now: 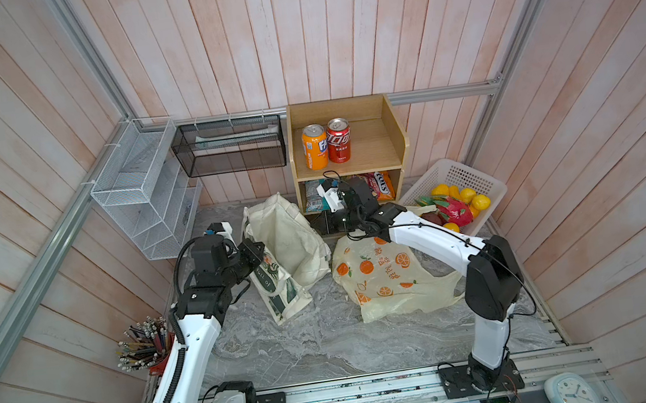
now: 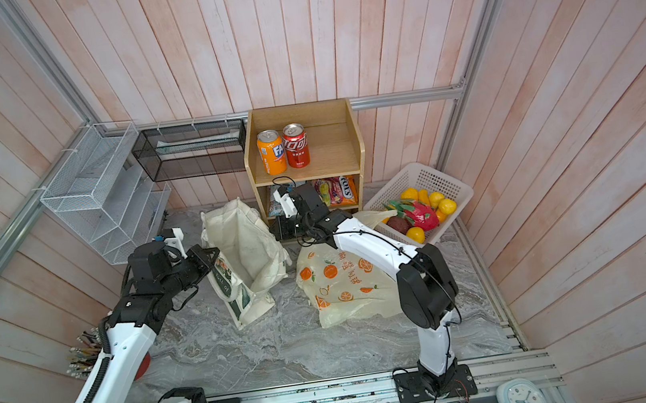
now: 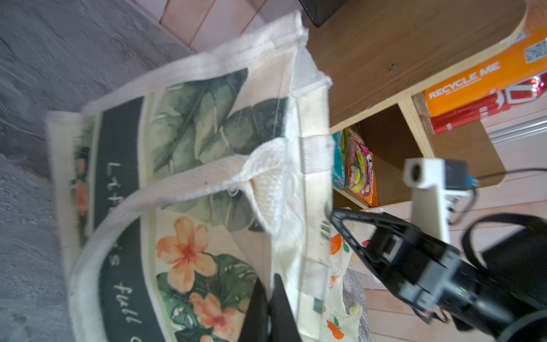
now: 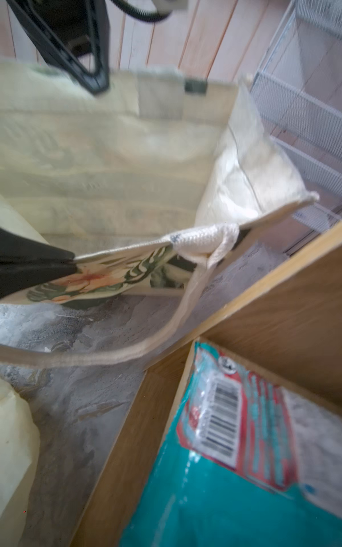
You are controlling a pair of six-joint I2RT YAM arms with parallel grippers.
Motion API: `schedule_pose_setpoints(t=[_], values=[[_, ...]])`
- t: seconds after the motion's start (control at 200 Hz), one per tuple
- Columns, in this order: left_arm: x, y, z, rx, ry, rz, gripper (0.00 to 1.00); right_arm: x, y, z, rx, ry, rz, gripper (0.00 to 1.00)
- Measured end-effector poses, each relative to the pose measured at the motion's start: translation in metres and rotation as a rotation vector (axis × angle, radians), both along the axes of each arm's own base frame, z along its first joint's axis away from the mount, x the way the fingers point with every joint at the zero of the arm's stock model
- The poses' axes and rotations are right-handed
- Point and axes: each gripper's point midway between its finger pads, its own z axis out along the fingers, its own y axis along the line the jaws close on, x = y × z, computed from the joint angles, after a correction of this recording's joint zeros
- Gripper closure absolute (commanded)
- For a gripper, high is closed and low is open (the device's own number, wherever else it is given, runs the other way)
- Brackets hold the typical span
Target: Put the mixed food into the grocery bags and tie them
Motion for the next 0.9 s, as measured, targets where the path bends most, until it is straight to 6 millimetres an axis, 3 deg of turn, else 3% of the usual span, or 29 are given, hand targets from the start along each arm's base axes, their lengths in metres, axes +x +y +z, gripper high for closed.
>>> schedule_pose_setpoints(t=[0.115,0.205,0.265,0.33,0.46,0.63,0.775,0.835,0.895], values=[[0.010,0.010,0.008,0.034,-0.015,0.013,1.00,-0.028,0.006,0.050,0.066,-0.079,0.023,1.00],[0.016,0.010,0.013,0.060,-0.031,-0.003,0.66,-0.039,0.010,0.064,0.105,-0.099,0.035,1.00],[0.017,0.010,0.015,0.073,-0.041,-0.012,0.48,-0.040,0.010,0.058,0.106,-0.087,0.030,1.00],[0.017,0.010,0.015,0.087,-0.044,-0.021,0.38,-0.039,0.008,0.041,0.090,-0.055,0.017,1.00],[0.012,0.012,0.014,0.109,-0.041,-0.022,0.30,-0.040,0.005,0.010,0.050,0.006,0.001,1.00],[0.001,0.017,0.021,0.137,-0.057,-0.002,0.25,-0.040,0.003,0.000,0.040,0.024,-0.010,1.00],[-0.001,0.018,0.024,0.137,-0.065,0.003,0.25,-0.031,-0.004,-0.001,0.024,0.010,-0.050,0.50],[0.001,0.016,0.022,0.135,-0.057,0.003,0.25,-0.023,-0.012,-0.002,0.015,0.004,-0.076,0.39],[0.003,0.011,0.018,0.133,-0.040,-0.003,0.25,-0.011,-0.023,-0.003,0.001,-0.009,-0.105,0.36]])
